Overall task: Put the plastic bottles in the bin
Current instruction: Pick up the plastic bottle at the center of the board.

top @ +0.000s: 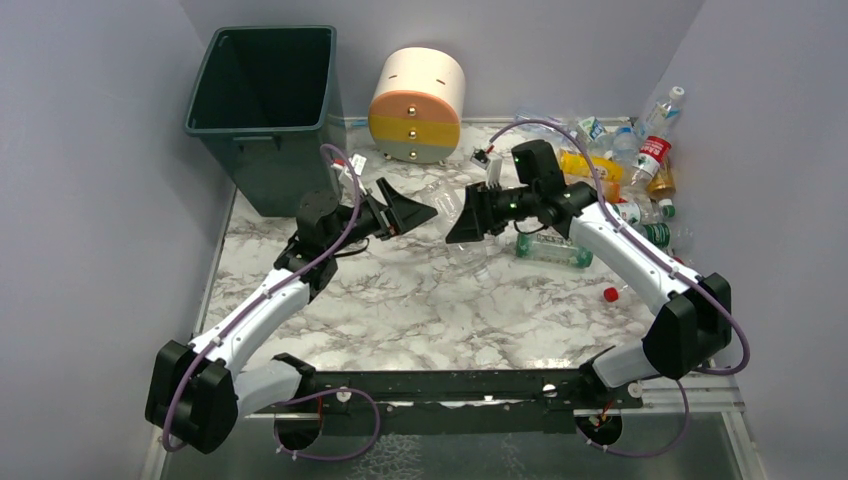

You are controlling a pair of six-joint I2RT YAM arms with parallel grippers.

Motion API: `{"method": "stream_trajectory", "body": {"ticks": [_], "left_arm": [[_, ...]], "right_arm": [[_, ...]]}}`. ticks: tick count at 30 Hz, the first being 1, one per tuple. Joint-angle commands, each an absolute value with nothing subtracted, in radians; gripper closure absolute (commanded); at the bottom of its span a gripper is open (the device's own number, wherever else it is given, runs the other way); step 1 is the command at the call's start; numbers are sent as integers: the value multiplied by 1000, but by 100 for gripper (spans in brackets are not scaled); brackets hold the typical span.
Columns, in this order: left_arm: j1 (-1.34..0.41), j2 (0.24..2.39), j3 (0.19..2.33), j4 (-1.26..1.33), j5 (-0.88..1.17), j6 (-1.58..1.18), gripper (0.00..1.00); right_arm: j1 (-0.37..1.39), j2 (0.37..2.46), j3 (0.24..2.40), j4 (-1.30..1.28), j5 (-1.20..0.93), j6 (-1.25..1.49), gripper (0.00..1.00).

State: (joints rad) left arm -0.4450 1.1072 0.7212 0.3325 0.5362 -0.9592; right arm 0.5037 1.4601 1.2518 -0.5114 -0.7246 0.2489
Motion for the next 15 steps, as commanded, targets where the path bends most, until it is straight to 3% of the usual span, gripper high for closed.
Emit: {"method": "stream_trajectory", "body": {"ticks": [1,15], "left_arm": [[-484,1123,730,362,455,-913,1],[-522,1160,749,365,330,-884,2]], "right_arm": [[531,1427,1276,-460,-792,291,51],[597,1428,1269,-422,-790,322,51]]}}
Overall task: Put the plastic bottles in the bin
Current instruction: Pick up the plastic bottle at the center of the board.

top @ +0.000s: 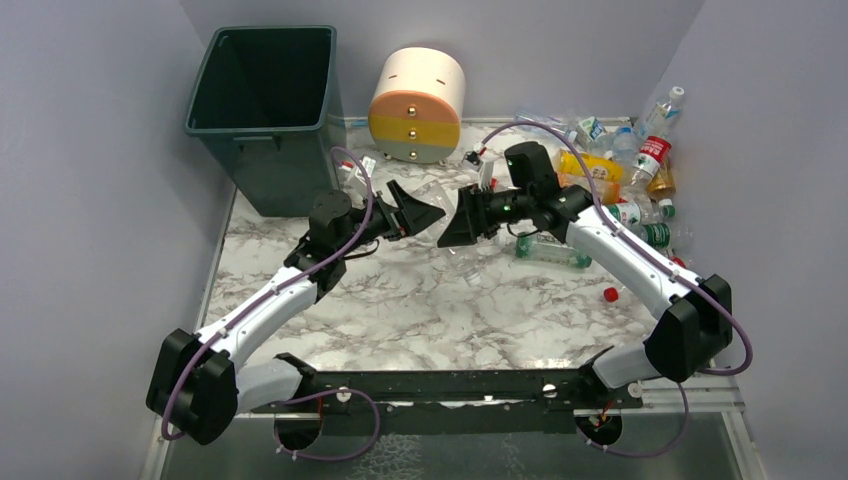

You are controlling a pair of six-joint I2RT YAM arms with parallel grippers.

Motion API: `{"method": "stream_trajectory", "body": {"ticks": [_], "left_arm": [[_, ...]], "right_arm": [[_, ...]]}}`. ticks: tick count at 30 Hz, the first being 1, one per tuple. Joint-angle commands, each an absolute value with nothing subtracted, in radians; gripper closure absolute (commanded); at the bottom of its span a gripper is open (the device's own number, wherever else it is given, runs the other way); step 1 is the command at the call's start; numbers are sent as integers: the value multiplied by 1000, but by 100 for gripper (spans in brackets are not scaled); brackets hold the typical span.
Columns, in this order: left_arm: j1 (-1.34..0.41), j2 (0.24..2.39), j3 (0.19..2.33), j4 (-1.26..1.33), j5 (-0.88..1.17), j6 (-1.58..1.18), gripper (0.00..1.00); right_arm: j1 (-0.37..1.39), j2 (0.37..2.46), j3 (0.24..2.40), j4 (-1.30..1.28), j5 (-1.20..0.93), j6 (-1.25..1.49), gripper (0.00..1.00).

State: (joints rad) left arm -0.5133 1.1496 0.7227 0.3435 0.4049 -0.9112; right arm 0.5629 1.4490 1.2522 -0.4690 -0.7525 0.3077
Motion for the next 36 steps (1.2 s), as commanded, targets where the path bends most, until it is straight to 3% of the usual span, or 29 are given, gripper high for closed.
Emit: {"method": "stream_trajectory", "body": {"ticks": [1,14,19,23,24,25,26,36], "left_arm": [[-522,1160,752,365,325,-884,3],[-531,1207,787,385,337,-891,41],[-534,1206,795,385,343,-885,68],[-534,1194,795,377,339,-881,68],[-534,1192,799,366,334,-874,68],[-533,1190,815,348,328,-860,68],[-532,1189,833,321,320,-844,68],[-470,1210,1058,107,303,-703,68]], "right_arm": [[601,1428,1265,-417,-791,324,51],[624,1435,1241,-401,-780,325,52],[624,1430,1242,-407,-767,324,49],[624,1423,1253,-431,-746,320,36],[624,1417,1257,-440,-740,316,29],[624,1409,1261,-451,-729,313,5],[624,1399,1264,-465,-716,309,0],[624,1252,1331,-590,-517,300,1]]}}
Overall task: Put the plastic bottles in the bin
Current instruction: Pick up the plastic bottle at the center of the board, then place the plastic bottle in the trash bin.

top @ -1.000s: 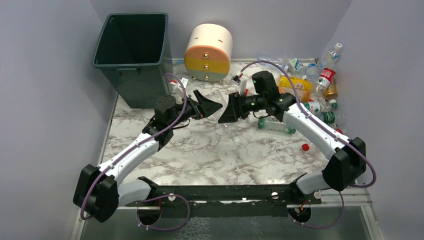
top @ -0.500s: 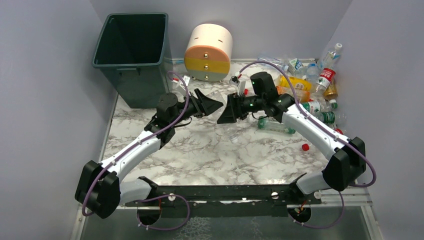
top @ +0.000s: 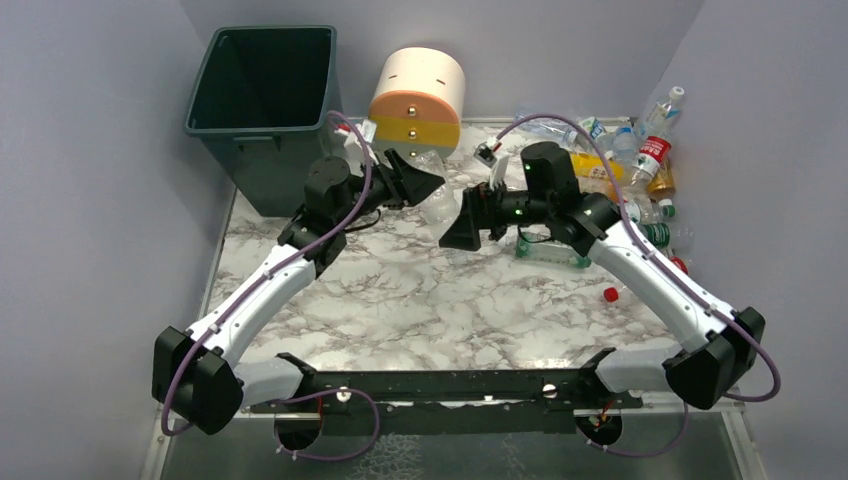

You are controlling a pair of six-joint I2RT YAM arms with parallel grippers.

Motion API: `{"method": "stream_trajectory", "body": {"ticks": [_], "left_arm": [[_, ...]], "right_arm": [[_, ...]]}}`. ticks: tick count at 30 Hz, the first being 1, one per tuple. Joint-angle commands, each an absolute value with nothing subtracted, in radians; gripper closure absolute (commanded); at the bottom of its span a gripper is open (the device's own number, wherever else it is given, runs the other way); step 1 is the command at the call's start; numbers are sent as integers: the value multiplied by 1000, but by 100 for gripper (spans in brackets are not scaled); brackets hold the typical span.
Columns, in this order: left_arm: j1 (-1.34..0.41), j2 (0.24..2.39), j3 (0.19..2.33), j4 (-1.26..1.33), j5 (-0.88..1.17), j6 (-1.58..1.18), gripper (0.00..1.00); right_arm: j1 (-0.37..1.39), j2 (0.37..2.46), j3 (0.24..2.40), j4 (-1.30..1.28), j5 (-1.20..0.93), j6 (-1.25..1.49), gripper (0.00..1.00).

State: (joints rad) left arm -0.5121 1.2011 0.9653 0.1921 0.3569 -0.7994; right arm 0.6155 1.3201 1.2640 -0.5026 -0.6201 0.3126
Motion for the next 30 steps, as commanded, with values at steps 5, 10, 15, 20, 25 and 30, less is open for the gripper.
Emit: {"method": "stream_trajectory", "body": {"ticks": [5,10,15,20,25,30], "left_arm": [[-369,1220,1220,-4,302,-641,68],[-204,1267,1432,-49,287,-639,65],[-84,1363,1609,-29,222,-646,65],[22,1434,1715,18,156,-663,65],[163,1478,1734,56,94,-678,65],[351,1535,1673,128,125,-776,65]], "right_arm": [[623,1226,1362,-679,-385,328,1],[623,1227,1327,-683,-388,348,1],[623,1224,1294,-661,-412,353,1],[623,1217,1275,-663,-406,343,1],[623,1194,1225,-645,-399,335,1],[623,1191,1207,-642,-385,337,1]]}}
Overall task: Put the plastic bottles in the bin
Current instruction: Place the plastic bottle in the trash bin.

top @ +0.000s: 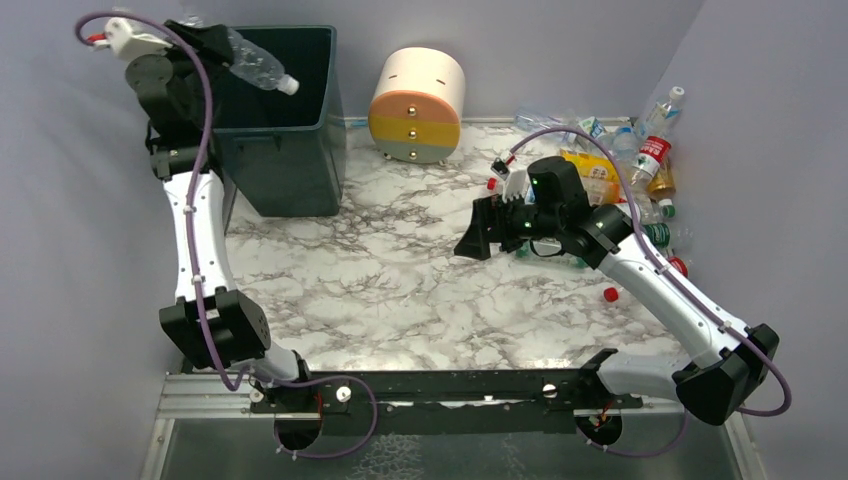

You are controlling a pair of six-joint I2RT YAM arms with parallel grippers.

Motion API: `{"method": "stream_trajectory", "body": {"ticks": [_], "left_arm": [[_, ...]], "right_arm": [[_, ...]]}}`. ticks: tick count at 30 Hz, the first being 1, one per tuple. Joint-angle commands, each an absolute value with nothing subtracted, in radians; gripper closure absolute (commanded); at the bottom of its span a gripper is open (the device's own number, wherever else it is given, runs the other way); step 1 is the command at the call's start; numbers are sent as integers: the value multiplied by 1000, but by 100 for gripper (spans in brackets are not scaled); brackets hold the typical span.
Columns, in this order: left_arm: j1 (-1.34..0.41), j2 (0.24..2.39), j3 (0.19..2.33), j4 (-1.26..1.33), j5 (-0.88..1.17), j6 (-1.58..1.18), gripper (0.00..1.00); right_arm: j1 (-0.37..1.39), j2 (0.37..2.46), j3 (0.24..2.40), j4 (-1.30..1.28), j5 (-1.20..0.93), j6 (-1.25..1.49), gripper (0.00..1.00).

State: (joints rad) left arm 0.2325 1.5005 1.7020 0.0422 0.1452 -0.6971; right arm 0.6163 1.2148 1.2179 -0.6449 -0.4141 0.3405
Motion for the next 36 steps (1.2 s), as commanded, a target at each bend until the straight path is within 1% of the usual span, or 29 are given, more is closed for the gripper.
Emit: {"method": "stream_trajectory", "body": {"ticks": [1,7,9,12,15,16,17,18,25,28,32,34,36], "left_arm": [[368,1550,1670,130,138,-785,66],[381,1577,1613,143,153,-779,66],[380,1594,1623,120,164,-764,63],[380,1623,1658,89,193,-745,43],[375,1647,1704,47,210,-716,32],[373,1648,1714,38,212,-703,24],[371,1648,1722,30,212,-692,8],[367,1649,1732,20,211,-676,2],[340,1633,1801,-66,189,-600,1],[321,1608,1824,-117,208,-574,1],[247,1540,1823,-186,226,-517,1],[198,1500,1801,-216,249,-501,1],[140,1458,1758,-243,272,-490,1]], "right_arm": [[623,1190,1207,-641,-385,335,1],[622,1222,1196,-630,-376,328,1],[623,1234,1188,-623,-374,328,1],[623,1246,1173,-610,-368,328,1],[623,1260,1163,-603,-349,327,1],[623,1264,1158,-600,-338,326,1],[622,1269,1154,-598,-327,325,1],[623,1272,1151,-598,-315,323,1],[597,1289,1138,-625,-169,325,1],[503,1275,1099,-606,-165,358,1],[332,1265,1040,-579,-173,404,1],[291,1269,1035,-579,-129,410,1],[290,1274,1049,-581,-41,370,1]]}}
